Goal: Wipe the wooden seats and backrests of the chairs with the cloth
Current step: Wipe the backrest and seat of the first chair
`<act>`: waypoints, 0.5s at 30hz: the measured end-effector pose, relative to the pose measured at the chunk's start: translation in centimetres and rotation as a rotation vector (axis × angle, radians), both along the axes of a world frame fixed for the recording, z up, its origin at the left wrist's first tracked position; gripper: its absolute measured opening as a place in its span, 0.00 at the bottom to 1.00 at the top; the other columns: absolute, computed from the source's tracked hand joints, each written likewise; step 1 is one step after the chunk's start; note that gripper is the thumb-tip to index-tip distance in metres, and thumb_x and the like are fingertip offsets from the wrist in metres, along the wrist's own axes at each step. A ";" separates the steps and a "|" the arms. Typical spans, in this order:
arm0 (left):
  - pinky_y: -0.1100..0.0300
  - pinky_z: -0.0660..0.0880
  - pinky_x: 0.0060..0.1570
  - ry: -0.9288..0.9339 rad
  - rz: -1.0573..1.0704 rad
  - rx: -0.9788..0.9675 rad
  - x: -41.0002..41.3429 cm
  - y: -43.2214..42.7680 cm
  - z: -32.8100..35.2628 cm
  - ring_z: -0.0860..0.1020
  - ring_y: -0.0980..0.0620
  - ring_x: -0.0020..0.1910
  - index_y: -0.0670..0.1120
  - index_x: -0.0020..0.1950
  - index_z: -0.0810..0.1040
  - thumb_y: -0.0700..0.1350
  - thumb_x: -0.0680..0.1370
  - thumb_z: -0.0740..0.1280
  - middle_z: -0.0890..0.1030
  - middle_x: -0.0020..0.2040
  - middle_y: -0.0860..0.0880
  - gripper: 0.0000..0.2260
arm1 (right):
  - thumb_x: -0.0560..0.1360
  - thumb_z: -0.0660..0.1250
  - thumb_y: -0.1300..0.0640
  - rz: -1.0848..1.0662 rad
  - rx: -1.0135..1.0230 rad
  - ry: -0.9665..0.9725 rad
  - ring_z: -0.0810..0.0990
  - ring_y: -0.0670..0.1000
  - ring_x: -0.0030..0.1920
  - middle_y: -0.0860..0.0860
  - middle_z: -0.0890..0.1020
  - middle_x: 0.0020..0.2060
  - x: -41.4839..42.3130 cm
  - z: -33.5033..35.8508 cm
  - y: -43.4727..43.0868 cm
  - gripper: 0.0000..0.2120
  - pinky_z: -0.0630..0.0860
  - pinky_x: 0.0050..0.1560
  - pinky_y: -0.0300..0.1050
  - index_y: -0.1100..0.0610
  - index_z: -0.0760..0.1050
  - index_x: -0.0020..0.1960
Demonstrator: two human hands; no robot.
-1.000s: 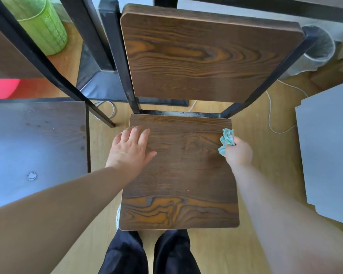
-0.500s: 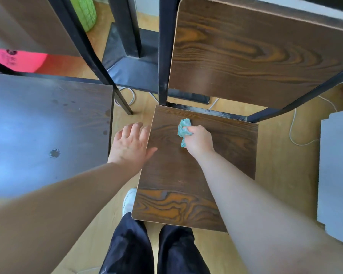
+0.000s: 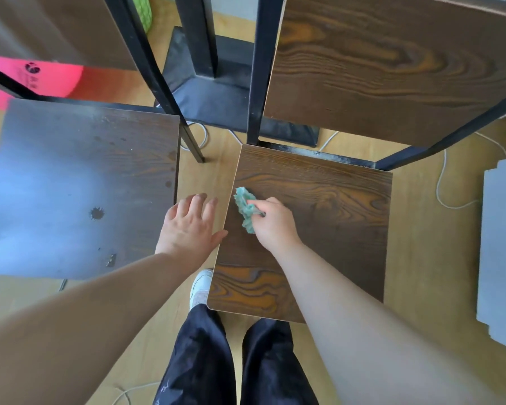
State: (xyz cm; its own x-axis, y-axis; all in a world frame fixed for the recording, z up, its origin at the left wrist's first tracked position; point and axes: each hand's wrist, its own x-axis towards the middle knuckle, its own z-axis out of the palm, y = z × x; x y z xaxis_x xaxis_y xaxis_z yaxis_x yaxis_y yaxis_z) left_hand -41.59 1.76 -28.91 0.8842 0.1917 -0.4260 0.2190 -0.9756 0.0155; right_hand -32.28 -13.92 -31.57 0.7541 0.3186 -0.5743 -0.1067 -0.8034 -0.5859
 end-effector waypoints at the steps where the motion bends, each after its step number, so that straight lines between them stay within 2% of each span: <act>1: 0.49 0.65 0.67 0.007 -0.021 -0.002 0.0 -0.5 0.1 0.62 0.44 0.72 0.48 0.76 0.59 0.63 0.78 0.58 0.64 0.73 0.46 0.32 | 0.78 0.58 0.63 -0.027 -0.016 -0.022 0.74 0.48 0.45 0.46 0.73 0.50 -0.1 0.3 -1.9 0.19 0.68 0.39 0.30 0.51 0.77 0.66; 4: 0.49 0.63 0.68 0.012 -0.080 -0.010 0.3 -2.4 0.1 0.61 0.44 0.72 0.47 0.76 0.58 0.64 0.78 0.57 0.63 0.73 0.46 0.32 | 0.80 0.60 0.61 -0.156 -0.080 -0.063 0.74 0.46 0.47 0.46 0.75 0.52 -0.3 0.8 -8.4 0.17 0.67 0.35 0.23 0.52 0.76 0.66; 9: 0.50 0.63 0.67 0.018 -0.174 -0.021 1.3 -6.1 0.0 0.62 0.44 0.71 0.48 0.78 0.54 0.64 0.79 0.56 0.63 0.72 0.46 0.33 | 0.78 0.61 0.62 -0.385 -0.232 -0.084 0.77 0.49 0.48 0.47 0.77 0.51 -0.5 1.8 -19.0 0.17 0.69 0.40 0.25 0.51 0.78 0.63; 10: 0.50 0.62 0.67 0.015 -0.192 -0.022 1.5 -6.8 -0.1 0.62 0.44 0.71 0.48 0.78 0.54 0.64 0.79 0.56 0.63 0.72 0.46 0.33 | 0.77 0.61 0.61 -0.445 -0.248 -0.066 0.79 0.51 0.48 0.47 0.78 0.52 -0.7 1.7 -20.6 0.17 0.73 0.45 0.30 0.49 0.79 0.62; 12: 0.50 0.63 0.67 0.002 -0.217 -0.040 1.7 -8.0 -0.1 0.63 0.43 0.70 0.48 0.77 0.57 0.63 0.78 0.57 0.64 0.72 0.46 0.32 | 0.76 0.60 0.60 -0.552 -0.278 -0.014 0.82 0.53 0.48 0.48 0.81 0.54 -1.3 1.5 -22.9 0.18 0.80 0.51 0.46 0.47 0.79 0.62; 15: 0.50 0.64 0.67 0.002 -0.258 -0.035 1.9 -9.0 -0.4 0.64 0.44 0.70 0.47 0.77 0.58 0.63 0.78 0.58 0.66 0.71 0.45 0.32 | 0.76 0.60 0.60 -0.584 -0.279 0.024 0.82 0.55 0.49 0.50 0.81 0.54 -2.3 1.0 -23.8 0.20 0.80 0.53 0.51 0.46 0.78 0.63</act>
